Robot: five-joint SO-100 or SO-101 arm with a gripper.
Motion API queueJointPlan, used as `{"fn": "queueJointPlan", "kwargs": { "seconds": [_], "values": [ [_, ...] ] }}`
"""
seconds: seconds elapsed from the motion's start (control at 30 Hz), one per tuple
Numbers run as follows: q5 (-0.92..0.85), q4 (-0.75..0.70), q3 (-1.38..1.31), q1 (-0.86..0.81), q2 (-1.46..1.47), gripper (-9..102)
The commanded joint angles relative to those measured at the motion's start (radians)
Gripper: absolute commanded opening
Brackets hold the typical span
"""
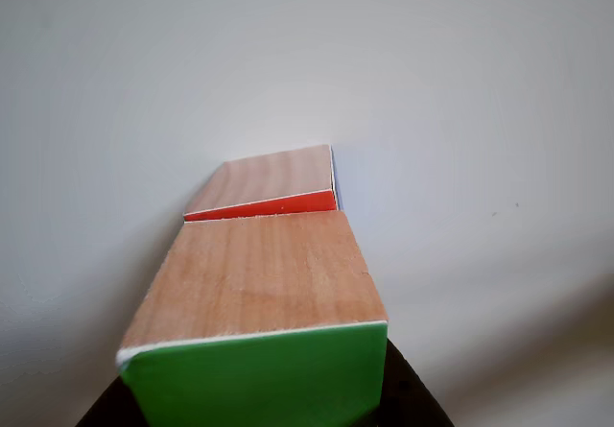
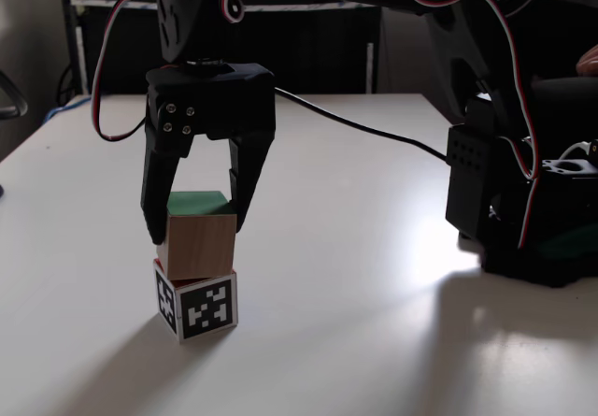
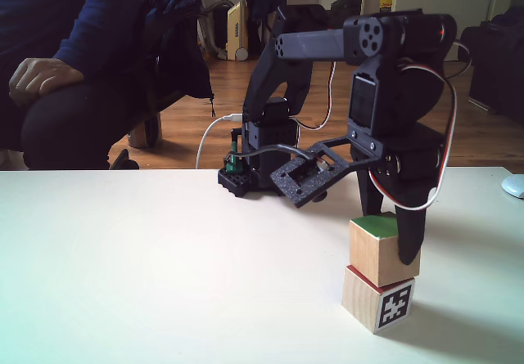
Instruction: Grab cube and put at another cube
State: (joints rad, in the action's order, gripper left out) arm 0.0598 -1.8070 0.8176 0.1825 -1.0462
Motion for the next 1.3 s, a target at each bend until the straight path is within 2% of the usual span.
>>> {"fn": "queueJointPlan", "kwargs": {
  "seconds": [0.0, 0.3, 0.63, 1.03, 1.27],
  "values": [
    [-0.005, 0.002, -0.034, -0.002, -0.005, 26],
    [0.002, 0.000, -0.029, -0.011, -0.012, 38],
    [0.012, 0.000, 0.005, -0.006, -0.092, 39],
    [0.026, 0.000, 0.279, 0.086, -0.512, 40],
    [0.026, 0.000, 0.434, 0.058, -0.805, 43]
  ]
}}
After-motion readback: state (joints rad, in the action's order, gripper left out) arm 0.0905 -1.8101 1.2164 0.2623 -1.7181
